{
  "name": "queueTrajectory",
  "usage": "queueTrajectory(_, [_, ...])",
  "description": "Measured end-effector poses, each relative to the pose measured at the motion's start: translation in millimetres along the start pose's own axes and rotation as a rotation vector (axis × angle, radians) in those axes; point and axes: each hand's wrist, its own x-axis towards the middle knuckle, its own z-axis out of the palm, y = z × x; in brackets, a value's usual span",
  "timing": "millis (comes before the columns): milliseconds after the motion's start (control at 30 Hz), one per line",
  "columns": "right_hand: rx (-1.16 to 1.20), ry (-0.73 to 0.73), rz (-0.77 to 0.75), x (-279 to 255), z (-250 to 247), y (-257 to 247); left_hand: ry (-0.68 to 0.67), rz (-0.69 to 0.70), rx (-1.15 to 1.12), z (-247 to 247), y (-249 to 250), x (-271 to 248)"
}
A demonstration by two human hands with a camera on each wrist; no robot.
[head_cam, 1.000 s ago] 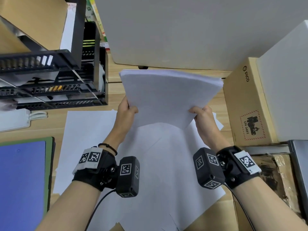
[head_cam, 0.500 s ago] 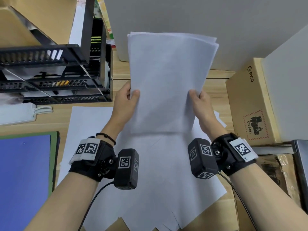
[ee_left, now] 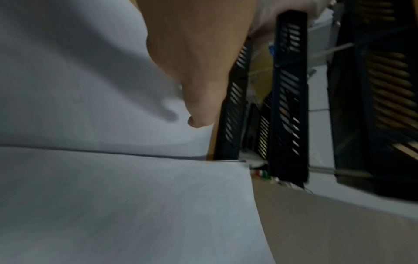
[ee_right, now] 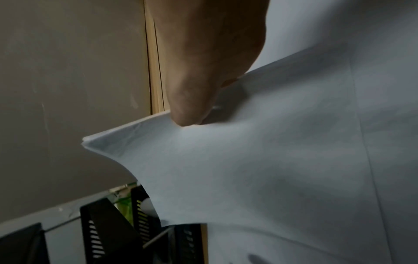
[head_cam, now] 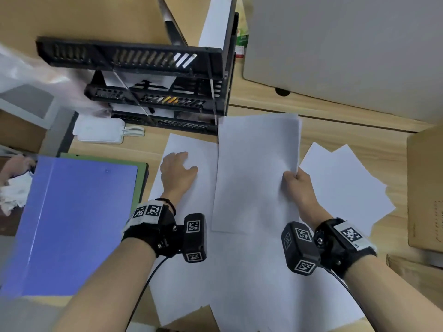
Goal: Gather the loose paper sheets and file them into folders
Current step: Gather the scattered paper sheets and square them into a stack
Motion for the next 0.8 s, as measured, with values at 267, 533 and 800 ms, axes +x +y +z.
queueTrajectory(267, [-0.018, -0.021, 0.172, 11.7, 27.0, 4.3, 0.106, -0.124, 0.081, -14.0, -24.8, 18.0])
queueTrajectory(533, [0.033, 0.002, 0.211, 12.3, 29.0, 2.7, 0.058, -0.058, 0.141, -4.9, -2.0, 21.7])
queueTrajectory(800, [0.211, -0.032, 0.230, 5.8, 15.7, 9.0, -0.376, 0.046, -0.408, 5.7, 19.4, 8.3])
